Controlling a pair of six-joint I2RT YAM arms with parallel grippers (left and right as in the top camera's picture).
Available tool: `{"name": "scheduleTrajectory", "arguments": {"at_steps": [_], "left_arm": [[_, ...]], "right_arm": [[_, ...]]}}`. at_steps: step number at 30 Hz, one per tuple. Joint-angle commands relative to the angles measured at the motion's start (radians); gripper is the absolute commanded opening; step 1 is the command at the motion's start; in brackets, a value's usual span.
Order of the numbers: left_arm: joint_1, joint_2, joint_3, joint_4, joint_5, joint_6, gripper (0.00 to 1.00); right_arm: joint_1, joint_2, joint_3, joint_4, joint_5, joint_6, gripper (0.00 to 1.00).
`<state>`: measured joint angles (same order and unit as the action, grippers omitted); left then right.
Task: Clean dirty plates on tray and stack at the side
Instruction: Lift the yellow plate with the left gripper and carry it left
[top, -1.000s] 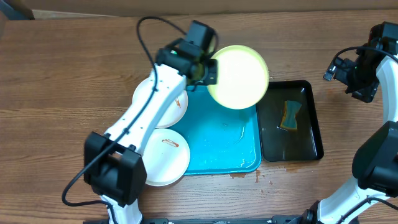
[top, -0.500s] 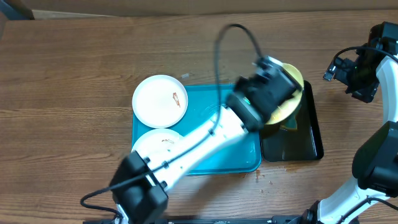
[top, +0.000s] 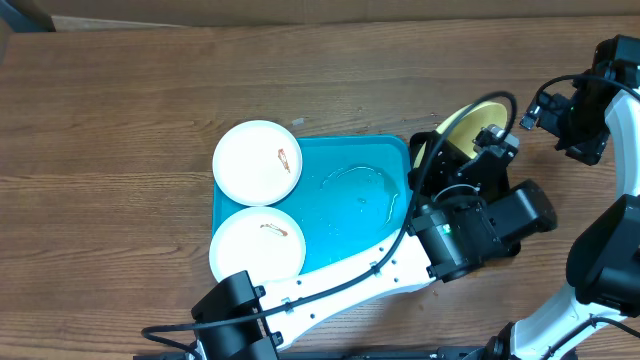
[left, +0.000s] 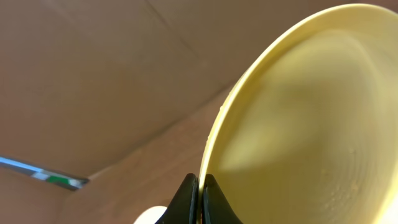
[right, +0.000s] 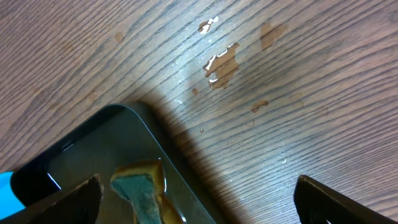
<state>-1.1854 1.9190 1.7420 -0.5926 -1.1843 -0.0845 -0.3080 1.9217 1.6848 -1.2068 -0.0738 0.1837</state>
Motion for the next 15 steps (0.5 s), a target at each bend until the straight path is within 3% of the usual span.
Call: {"name": "scheduleTrajectory", "arguments": {"at_steps": [1, 15], "left_arm": [[-0.009, -0.010, 0.021, 0.027, -0.104, 0.058, 0.04], [-0.005, -0.010, 0.021, 0.045, -0.099, 0.054, 0.04]], "right_arm": [[-0.004, -0.014, 0.003, 0.002, 0.002, 0.007, 1.00], [-0.004, -0.014, 0.003, 0.002, 0.002, 0.007, 1.00]]}}
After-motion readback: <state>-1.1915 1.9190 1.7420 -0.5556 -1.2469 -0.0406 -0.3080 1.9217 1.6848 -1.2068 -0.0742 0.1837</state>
